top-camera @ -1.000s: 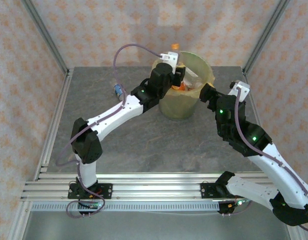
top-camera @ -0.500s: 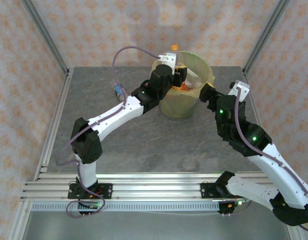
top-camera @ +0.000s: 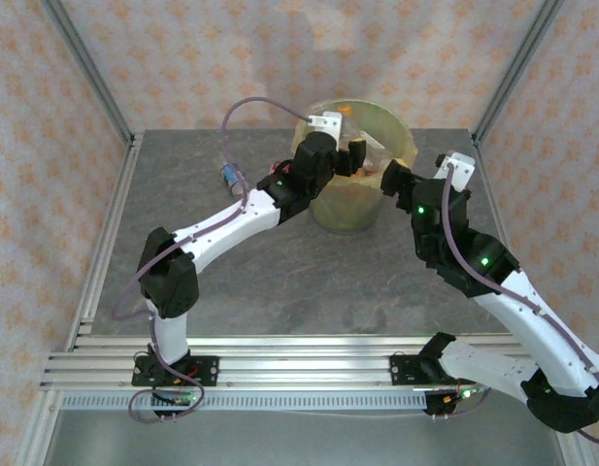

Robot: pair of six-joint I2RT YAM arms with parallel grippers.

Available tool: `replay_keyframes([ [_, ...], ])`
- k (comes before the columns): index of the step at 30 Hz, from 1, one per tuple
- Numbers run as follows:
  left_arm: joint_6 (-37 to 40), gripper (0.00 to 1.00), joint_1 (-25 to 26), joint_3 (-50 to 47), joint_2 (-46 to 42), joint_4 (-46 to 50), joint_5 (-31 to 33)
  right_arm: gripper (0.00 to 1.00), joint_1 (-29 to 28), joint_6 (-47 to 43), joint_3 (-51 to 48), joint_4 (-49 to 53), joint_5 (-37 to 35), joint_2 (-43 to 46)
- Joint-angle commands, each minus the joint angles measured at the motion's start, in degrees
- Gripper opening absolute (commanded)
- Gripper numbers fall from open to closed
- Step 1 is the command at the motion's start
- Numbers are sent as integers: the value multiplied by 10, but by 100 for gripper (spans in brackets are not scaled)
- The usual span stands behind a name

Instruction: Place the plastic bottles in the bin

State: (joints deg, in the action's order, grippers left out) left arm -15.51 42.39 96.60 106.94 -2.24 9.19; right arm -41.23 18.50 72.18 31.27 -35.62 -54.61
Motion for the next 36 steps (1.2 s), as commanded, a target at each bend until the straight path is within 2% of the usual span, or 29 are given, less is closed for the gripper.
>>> replay_keyframes([
  [1,-40,75,6,-29,-57,-28,-7,99,-4,-27,24,-24,-6,-14],
  [4,-62,83,5,-53,-80,-34,-11,99,1,-40,48,-25,0,-43],
  [9,-75,85,6,-75,-117,-39,-12,99,15,-63,105,-22,31,-102],
  [11,-81,89,5,-80,-134,-34,-4,99,26,-72,133,-19,58,-128],
  [15,-87,100,5,-90,-174,-7,37,99,39,-80,188,-2,107,-180],
  [20,-108,100,-5,-99,-230,63,121,99,43,-91,249,25,144,-238],
  [23,-157,100,-40,-97,-253,137,145,100,43,-95,277,40,160,-270],
  [28,-232,100,-131,-93,-265,252,127,100,43,-107,327,57,194,-322],
  [36,-251,100,-233,-92,-231,320,76,99,44,-123,442,111,190,-423],
])
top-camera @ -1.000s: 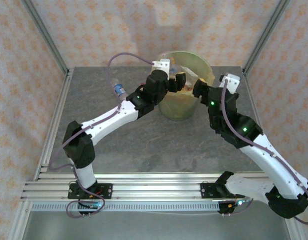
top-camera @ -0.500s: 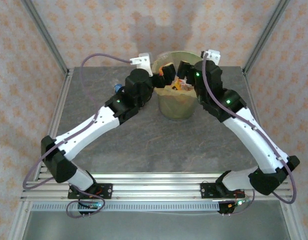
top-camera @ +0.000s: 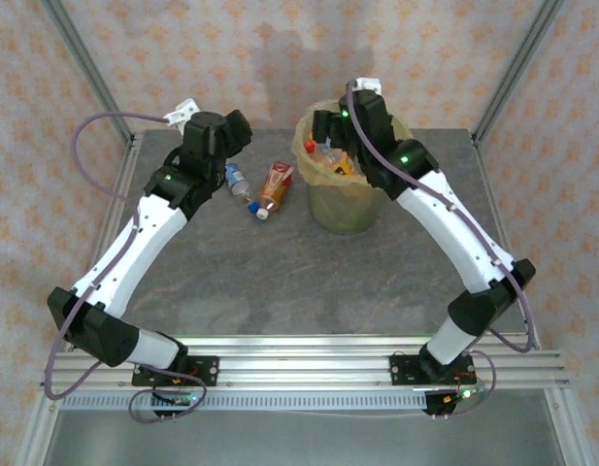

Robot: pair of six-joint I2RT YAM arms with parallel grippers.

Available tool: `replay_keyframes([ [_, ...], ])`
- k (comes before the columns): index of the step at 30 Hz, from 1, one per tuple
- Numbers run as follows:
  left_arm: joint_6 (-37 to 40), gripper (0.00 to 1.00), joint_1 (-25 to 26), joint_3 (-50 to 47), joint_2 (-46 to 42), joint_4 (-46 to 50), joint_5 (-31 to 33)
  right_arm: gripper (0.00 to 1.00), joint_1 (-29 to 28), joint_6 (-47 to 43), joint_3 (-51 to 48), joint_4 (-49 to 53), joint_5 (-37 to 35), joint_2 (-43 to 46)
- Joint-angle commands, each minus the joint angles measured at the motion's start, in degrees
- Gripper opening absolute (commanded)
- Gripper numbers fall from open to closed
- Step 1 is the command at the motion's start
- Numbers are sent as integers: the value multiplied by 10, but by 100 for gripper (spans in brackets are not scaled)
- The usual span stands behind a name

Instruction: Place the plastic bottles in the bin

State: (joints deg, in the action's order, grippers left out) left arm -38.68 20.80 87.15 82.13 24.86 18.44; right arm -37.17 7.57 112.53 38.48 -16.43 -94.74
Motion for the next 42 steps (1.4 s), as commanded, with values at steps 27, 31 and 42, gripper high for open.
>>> replay_keyframes([
  [27,-41,95,-104,225,398,161,-117,99,22,-6,30,97,-56,-51],
  [31,-48,95,-112,227,415,162,-119,99,22,-5,29,97,-57,-47],
  [42,-67,93,-128,271,486,176,-149,99,22,-3,49,97,-24,-21],
])
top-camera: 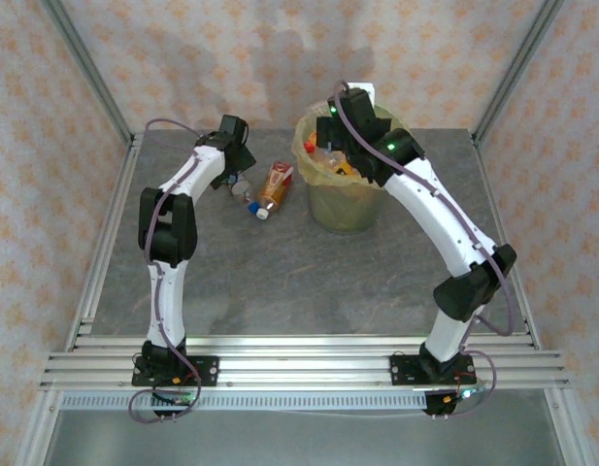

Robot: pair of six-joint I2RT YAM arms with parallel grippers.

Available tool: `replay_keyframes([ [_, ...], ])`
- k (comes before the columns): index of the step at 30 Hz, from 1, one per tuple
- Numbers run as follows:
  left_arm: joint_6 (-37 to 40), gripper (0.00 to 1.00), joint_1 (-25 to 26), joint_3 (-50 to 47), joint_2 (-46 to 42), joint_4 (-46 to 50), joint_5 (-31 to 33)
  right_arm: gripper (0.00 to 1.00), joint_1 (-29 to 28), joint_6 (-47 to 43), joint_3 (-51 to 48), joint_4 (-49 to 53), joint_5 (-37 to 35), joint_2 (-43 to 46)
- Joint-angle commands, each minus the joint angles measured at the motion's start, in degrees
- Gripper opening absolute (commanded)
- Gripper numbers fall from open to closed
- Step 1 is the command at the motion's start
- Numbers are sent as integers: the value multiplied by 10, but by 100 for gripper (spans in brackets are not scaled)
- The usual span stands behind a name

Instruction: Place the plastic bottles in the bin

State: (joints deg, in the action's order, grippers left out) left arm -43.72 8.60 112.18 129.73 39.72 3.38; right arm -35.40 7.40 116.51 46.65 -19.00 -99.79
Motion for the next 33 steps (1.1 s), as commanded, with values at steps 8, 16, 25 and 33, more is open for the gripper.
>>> replay_keyframes([
  [8,-22,92,-12,57,53,40,-5,99,4,2,-7,1,13,60],
  [16,-22,77,-18,68,76,40,-8,99,4,14,-47,-22,32,113],
  [25,0,57,-21,66,63,40,9,99,4,35,-127,-72,45,185],
  [33,26,50,-21,40,0,29,34,99,4,42,-162,-81,37,214],
])
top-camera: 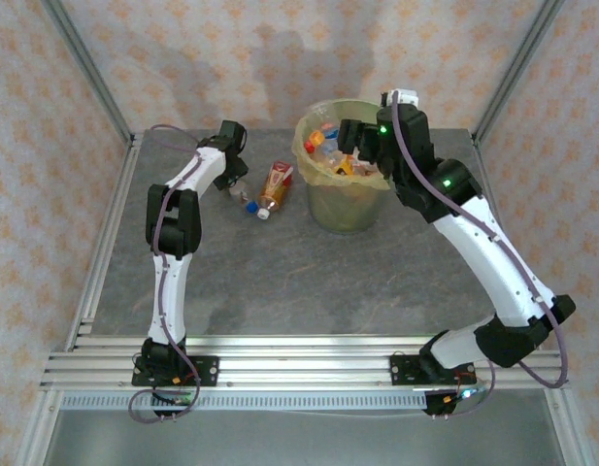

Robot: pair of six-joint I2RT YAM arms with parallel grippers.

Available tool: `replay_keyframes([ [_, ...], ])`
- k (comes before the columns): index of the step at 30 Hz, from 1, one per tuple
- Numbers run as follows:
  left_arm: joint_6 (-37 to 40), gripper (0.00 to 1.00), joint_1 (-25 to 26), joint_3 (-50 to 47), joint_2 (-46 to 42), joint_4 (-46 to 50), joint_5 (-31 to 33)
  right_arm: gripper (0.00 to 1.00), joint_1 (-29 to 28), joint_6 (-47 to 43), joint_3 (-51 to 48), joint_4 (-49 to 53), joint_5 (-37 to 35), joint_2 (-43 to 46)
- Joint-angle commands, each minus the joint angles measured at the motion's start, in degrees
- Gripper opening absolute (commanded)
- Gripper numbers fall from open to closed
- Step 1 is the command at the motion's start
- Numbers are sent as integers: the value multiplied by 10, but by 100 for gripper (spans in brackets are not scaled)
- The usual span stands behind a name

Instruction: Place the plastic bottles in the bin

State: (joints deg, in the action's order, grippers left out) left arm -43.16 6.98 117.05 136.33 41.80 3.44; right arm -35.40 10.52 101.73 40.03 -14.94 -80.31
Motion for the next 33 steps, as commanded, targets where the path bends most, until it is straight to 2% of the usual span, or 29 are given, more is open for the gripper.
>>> replay_keyframes([
  [1,25,50,-5,-12,-77,7,39,99,4,12,-17,-15,-5,21],
  [9,78,50,-5,-71,-201,-23,67,99,4,25,-43,-27,5,42],
  [14,141,48,4,-136,-317,-79,65,99,4,29,-52,-33,15,51],
  [21,203,49,38,-187,-448,-131,3,99,4,34,-74,-56,61,66],
  [25,237,49,67,-223,-508,-193,-60,99,4,37,-101,-76,87,81],
  [28,285,48,98,-229,-533,-221,-91,99,4,40,-107,-77,90,90],
  [33,363,46,159,-233,-554,-261,-106,99,4,39,-108,-86,110,106],
])
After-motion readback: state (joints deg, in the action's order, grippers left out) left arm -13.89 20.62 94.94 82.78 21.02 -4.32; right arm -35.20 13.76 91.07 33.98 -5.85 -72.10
